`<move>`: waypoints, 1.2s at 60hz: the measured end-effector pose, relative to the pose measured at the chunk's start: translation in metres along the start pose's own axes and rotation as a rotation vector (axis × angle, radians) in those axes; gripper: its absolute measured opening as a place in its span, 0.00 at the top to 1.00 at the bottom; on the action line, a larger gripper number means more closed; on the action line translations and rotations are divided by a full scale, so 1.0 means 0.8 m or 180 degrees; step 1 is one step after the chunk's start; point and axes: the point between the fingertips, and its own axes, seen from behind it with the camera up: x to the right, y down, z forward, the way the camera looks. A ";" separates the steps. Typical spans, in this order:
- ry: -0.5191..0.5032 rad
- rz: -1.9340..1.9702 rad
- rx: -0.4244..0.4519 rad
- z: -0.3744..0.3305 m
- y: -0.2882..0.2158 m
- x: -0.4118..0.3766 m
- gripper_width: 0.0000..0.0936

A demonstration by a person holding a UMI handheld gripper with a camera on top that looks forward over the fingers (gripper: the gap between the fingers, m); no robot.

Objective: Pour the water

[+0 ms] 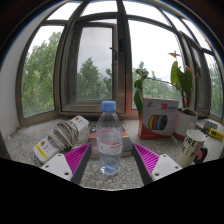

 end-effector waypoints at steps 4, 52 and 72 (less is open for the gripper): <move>0.0043 0.0010 0.0060 0.037 -0.010 0.001 0.11; -0.1181 0.1783 0.1060 -0.041 -0.207 -0.014 0.72; -0.2773 0.5948 0.1288 -0.116 -0.305 0.167 0.72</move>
